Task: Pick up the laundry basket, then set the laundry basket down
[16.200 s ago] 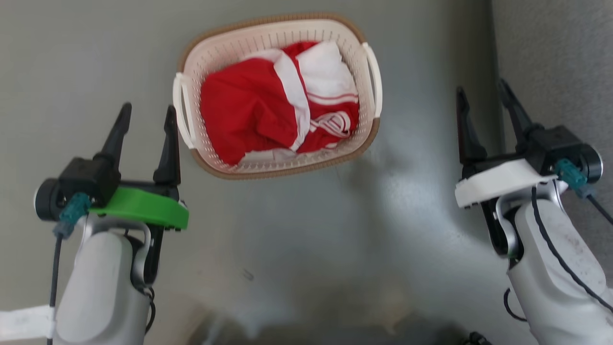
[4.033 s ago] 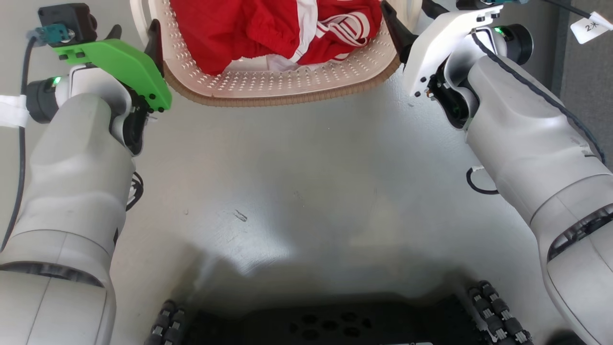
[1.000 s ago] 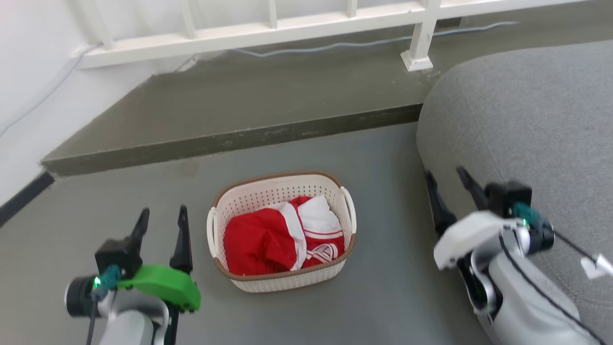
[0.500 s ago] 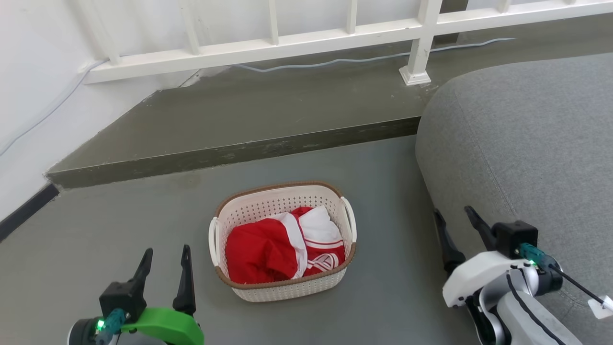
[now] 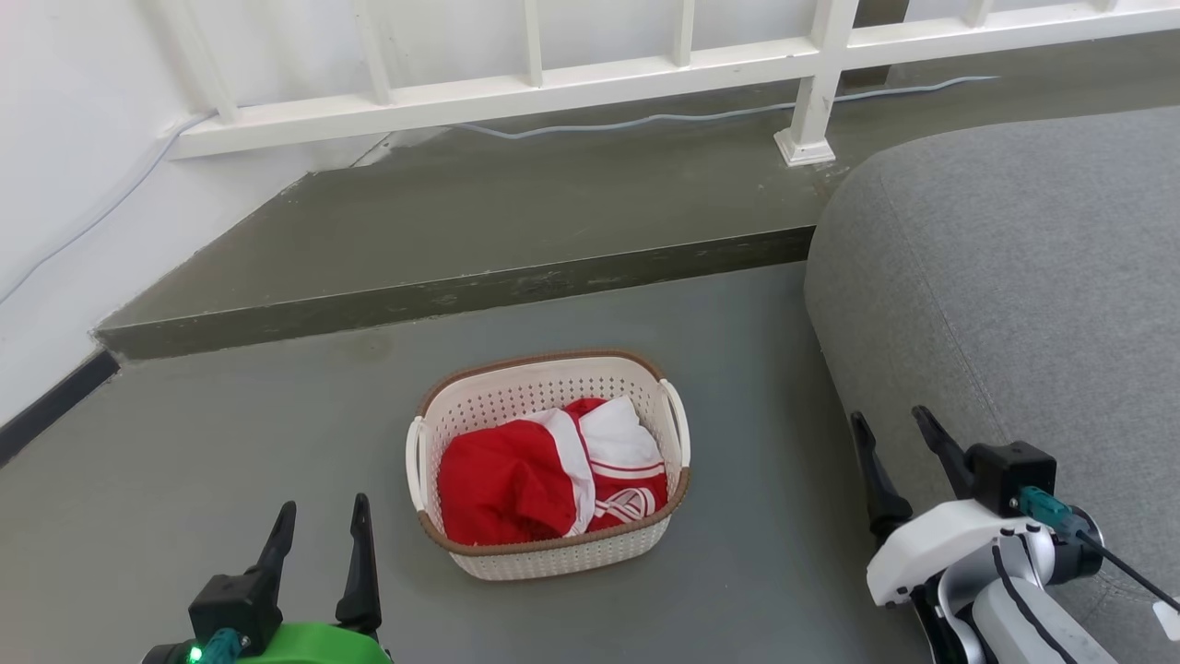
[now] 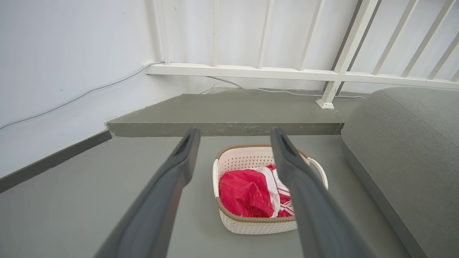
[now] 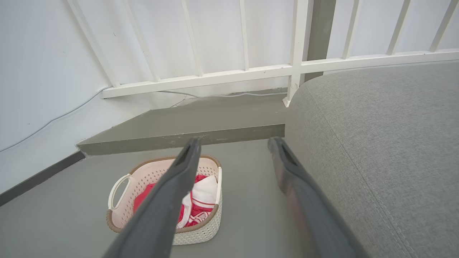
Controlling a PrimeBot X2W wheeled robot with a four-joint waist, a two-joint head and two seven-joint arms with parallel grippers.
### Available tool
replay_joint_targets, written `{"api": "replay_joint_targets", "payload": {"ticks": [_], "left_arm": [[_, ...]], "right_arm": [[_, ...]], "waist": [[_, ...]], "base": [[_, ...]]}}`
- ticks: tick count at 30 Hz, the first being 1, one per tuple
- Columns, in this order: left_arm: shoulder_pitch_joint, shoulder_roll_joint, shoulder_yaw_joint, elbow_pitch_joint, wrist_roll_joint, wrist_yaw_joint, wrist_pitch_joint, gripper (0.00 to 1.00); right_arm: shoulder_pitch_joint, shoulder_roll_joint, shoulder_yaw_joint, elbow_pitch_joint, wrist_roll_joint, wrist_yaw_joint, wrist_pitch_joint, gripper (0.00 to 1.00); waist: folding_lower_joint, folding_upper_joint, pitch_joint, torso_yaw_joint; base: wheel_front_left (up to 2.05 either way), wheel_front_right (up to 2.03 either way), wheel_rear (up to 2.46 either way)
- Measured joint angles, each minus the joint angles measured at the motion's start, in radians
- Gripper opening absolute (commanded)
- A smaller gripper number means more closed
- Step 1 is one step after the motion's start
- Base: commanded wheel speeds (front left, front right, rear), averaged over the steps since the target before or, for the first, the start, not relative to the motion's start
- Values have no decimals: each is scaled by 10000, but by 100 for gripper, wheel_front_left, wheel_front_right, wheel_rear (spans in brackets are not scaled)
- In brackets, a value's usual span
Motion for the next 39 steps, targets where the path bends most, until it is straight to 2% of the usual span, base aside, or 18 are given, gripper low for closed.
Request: {"api": "replay_joint_targets", "payload": {"ticks": [30, 31, 39], "left_arm": [[510, -104, 130, -449, 151, 13, 0, 100], [531, -105, 130, -451, 161, 13, 0, 0], [630, -173, 29, -40, 4, 6, 48, 0]], "right_arm": [[662, 150, -523, -604, -539, 0, 0, 100], [668, 155, -529, -608, -546, 0, 0, 0], [1055, 378, -522, -265, -368, 38, 15, 0]], "waist": [[0, 0, 75, 42], [0, 0, 76, 46], [0, 0, 78, 57]], "base": [[0, 0, 0], [0, 0, 0], [0, 0, 0]]}}
